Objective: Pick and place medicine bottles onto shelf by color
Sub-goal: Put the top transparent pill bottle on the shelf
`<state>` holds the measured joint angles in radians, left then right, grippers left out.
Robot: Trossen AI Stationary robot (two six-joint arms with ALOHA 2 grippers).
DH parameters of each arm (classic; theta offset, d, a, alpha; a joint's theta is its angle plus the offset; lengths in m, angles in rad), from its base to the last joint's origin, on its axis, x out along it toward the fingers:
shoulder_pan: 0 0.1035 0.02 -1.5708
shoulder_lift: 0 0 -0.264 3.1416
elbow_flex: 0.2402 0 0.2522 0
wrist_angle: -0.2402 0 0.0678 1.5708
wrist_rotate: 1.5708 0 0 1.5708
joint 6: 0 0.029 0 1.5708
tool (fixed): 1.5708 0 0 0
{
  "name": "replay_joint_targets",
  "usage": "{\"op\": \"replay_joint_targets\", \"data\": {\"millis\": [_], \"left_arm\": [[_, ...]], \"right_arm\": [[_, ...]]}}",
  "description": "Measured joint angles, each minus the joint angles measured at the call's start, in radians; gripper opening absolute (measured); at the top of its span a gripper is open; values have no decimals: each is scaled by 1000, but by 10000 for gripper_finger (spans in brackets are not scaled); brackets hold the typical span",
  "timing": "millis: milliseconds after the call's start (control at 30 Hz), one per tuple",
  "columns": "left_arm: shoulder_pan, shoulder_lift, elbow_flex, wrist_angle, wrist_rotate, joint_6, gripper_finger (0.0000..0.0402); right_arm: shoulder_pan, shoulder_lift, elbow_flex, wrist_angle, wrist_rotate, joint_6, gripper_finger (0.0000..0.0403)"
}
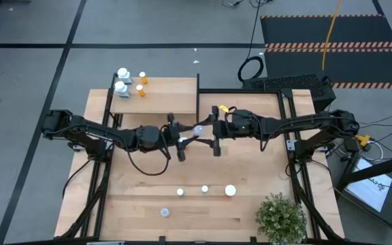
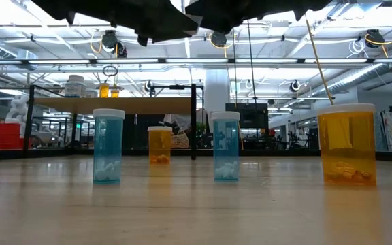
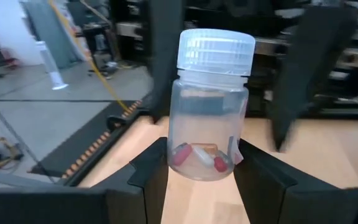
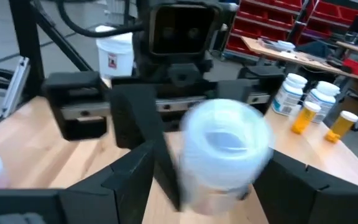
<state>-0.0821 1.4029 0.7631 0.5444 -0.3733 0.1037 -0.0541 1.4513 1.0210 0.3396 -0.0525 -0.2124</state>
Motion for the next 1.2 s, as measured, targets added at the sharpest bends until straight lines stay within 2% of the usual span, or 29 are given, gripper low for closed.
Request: {"op": "replay_joint_targets", "data": {"millis": [300, 533, 800, 933, 1133, 1200], "left_arm": [[-7, 0, 0, 49, -62, -8, 163], [-13, 1, 0, 50, -93, -7, 163], [-19, 1, 0, 32, -84, -6, 167], [-30, -8, 0, -27, -81, -24, 203], [-55, -133, -1, -232, -79, -78, 291], [-64, -178, -2, -253, -82, -88, 312]], "right_arm": [[-3, 0, 0, 44, 8, 65, 226], [-4, 0, 0, 47, 15, 74, 187], [-4, 0, 0, 41, 11, 70, 148], [-5, 0, 0, 16, -4, 67, 159], [-11, 0, 0, -35, -10, 68, 164], [-11, 0, 0, -39, -12, 61, 161]]}}
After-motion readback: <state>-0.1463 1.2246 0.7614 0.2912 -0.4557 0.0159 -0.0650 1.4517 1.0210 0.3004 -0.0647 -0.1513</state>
